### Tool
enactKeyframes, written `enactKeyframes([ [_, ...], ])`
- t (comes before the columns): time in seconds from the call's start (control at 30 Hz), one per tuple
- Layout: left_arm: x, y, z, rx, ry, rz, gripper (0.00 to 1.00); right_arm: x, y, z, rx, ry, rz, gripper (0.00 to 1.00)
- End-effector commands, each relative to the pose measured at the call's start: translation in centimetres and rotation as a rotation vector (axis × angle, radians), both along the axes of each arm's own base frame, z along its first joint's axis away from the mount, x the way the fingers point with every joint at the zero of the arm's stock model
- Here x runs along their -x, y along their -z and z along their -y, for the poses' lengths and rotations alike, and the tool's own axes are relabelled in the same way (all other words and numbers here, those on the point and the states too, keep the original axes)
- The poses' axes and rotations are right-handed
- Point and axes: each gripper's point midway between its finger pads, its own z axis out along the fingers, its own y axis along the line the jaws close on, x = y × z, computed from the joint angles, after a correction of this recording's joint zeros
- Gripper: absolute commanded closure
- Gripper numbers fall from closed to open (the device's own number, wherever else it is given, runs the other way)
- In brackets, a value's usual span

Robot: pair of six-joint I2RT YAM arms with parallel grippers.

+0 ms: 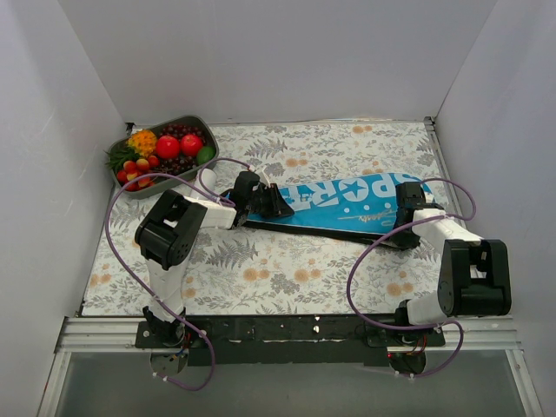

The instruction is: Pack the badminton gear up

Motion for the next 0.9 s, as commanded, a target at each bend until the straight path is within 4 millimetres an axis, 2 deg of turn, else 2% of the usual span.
enactKeyframes([
  [0.0, 0.1, -0.5, -0.5, -0.008, -0.004, 0.016, 0.83, -0.9, 0.6, -1.1, -0.061, -0.06, 0.039, 0.64],
  [0.27, 0.1, -0.4, -0.5, -0.008, -0.003, 0.015, 0.84, -1.2, 1.0, -2.0, -0.106, -0.097, 0.053, 0.69],
  [0.47, 0.1, -0.2, -0.5, -0.013, -0.003, 0.011, 0.84, -1.2, 1.4, -2.2, -0.113, -0.104, 0.046, 0.82],
  [0.6, 0.1, -0.1, -0.6, -0.013, -0.003, 0.01, 0.84, -1.0, 1.5, -2.1, -0.109, -0.105, 0.037, 0.95],
  [0.67, 0.2, 0.0, -0.6, -0.016, -0.002, 0.008, 0.84, -1.0, 1.5, -2.1, -0.106, -0.104, 0.039, 0.99],
  [0.87, 0.1, -0.1, -0.5, -0.015, -0.002, 0.009, 0.84, -1.0, 1.5, -2.1, -0.105, -0.105, 0.039, 0.99],
])
